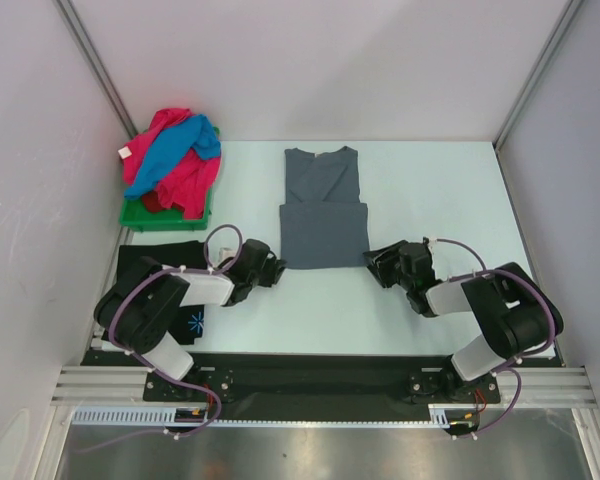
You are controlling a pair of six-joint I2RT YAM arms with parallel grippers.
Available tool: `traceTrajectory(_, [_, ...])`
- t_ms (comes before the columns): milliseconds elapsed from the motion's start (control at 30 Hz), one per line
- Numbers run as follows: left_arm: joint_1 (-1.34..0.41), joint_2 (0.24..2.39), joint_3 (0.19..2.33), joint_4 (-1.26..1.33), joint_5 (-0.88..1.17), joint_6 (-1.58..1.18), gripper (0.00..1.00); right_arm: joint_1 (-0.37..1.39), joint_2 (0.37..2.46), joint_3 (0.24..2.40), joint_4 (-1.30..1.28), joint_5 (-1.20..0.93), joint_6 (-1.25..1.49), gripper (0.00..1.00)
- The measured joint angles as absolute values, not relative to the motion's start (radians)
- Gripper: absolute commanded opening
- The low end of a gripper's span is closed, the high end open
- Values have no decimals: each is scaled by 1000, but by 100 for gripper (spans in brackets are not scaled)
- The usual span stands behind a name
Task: Fold and stack the t-shirts
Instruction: Fold the tshirt
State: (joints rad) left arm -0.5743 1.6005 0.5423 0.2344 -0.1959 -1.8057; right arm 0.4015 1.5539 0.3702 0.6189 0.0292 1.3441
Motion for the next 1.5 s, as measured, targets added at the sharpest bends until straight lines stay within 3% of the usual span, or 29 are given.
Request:
traceTrajectory(233, [-563, 1601, 542, 240, -194, -1757, 10, 402, 1602, 402, 642, 26, 1363, 49])
traceTrajectory(300, [-561, 1604, 542, 247, -191, -1745, 0, 402, 1616, 410, 648, 23, 1359, 27])
traceTrajectory(367, [-559, 1605, 541, 256, -184, -1729, 0, 403, 1632, 408, 633, 21, 1357, 0])
traceTrajectory(767, [-575, 1514, 430, 311, -138, -1649, 0, 421, 1486, 340, 498, 4, 1301, 0])
traceTrajectory(1067, [-732, 1132, 238, 131, -134, -1690, 0, 536, 974, 244, 108, 24, 1258, 0])
traceTrajectory(1333, [-968, 793, 224, -144, -245, -1773, 0, 743, 492, 223, -333, 125, 1333, 0])
traceTrajectory(1500, [-1137, 736, 228, -288, -336, -1855, 0, 916, 400, 224, -513, 215, 1409, 0])
